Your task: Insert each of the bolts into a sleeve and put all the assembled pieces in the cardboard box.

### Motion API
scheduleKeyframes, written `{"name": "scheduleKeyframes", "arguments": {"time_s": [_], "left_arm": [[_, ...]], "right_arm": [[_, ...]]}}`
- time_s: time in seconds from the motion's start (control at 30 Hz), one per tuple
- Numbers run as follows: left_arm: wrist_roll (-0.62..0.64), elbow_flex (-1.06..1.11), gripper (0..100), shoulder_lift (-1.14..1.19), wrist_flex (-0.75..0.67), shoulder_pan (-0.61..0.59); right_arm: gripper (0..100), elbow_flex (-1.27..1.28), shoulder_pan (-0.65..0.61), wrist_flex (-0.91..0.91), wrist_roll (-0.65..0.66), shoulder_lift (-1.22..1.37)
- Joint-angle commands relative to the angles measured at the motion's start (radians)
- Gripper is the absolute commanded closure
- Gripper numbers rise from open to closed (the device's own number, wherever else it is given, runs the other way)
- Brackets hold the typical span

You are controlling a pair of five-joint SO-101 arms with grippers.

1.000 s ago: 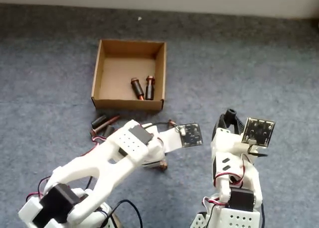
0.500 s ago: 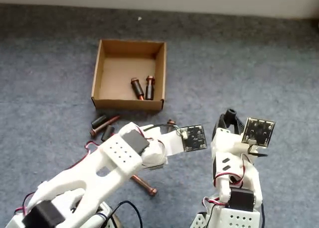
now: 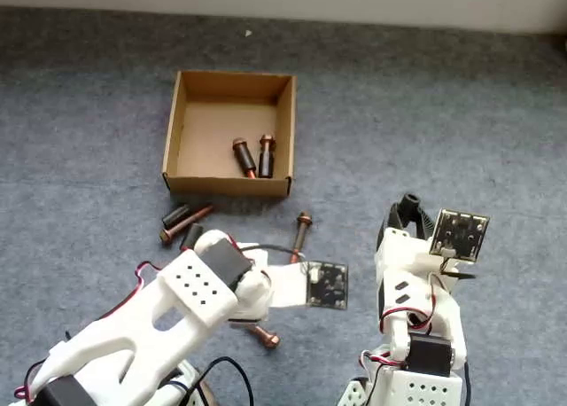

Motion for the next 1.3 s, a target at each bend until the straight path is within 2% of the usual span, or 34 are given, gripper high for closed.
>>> {"name": "scheduleKeyframes", "arguments": {"time_s": [0.0, 0.27, 0.5, 0.8, 0.9, 1.1, 1.27], "left_arm": [[-0.08, 0.051, 83, -0.022, 0.014, 0.015], [-0.089, 0.088, 83, -0.022, 0.005, 0.036], [-0.086, 0.197, 83, -0.021, -0.16, 0.116], [-0.084, 0.22, 83, -0.016, -0.235, 0.159], [-0.061, 0.202, 83, 0.067, -0.261, 0.188], [-0.028, 0.033, 83, 0.323, -0.226, 0.188], [0.018, -0.005, 88, 0.374, -0.213, 0.194]], "right_arm": [[99.2, -0.016, 0.004, -0.027, 0.011, -0.015], [99.1, -0.016, 0.004, -0.027, 0.011, -0.015], [99.1, -0.015, 0.004, -0.027, 0.011, -0.015], [99.1, -0.015, 0.004, -0.027, 0.011, -0.015], [99.1, -0.016, 0.004, -0.027, 0.011, -0.015], [99.1, -0.016, 0.004, -0.027, 0.012, -0.015], [99.1, -0.013, 0.004, -0.027, 0.012, -0.015]]}}
